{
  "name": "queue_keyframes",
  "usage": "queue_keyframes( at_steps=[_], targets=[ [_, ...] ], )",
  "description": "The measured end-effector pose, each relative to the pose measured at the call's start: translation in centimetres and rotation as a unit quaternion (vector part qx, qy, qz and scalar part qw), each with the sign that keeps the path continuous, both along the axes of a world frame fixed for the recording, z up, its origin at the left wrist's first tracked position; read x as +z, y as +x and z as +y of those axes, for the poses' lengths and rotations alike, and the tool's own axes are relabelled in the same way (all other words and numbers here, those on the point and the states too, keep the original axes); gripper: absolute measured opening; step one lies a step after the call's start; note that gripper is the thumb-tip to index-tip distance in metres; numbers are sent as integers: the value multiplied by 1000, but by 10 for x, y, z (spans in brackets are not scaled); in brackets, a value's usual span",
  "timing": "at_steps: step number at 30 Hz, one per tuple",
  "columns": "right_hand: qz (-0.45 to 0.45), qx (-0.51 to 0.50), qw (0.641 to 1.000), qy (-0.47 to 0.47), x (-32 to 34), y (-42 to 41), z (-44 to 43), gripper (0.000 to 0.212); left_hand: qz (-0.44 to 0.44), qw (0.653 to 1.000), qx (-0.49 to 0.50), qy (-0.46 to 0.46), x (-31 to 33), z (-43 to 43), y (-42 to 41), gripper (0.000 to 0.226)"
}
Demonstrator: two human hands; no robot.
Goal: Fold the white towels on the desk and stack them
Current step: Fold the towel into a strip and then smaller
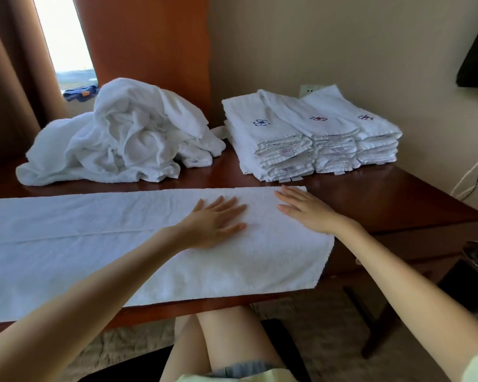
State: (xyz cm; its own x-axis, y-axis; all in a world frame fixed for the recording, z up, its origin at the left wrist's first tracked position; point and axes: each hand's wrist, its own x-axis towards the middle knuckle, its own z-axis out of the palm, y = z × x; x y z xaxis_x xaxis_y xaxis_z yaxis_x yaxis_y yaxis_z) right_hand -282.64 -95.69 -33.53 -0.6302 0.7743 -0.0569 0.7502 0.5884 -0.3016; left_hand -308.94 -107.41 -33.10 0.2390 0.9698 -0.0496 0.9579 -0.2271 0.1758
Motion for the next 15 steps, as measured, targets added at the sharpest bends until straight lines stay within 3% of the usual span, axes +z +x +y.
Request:
queue_keyframes(
  at_steps=[3,7,10,13,15],
  targets=[
    [13,-7,1000,-8,-3,6,18,58,1,1000,5,16,-5,17,23,61],
    [25,-3,1000,-2,0,4,26,58,27,1000,15,5,-1,17,26,57],
    [66,-12,994,89,4,11,17,54,30,995,-45,82,3,-4,34,54],
    [206,-83,953,205,1,36,-18,38,12,984,-125,127,2,-30,50,59],
    [286,-174,909,250,-9,57,-55,25,57,980,-139,133,-3,-37,63,60]
  ],
)
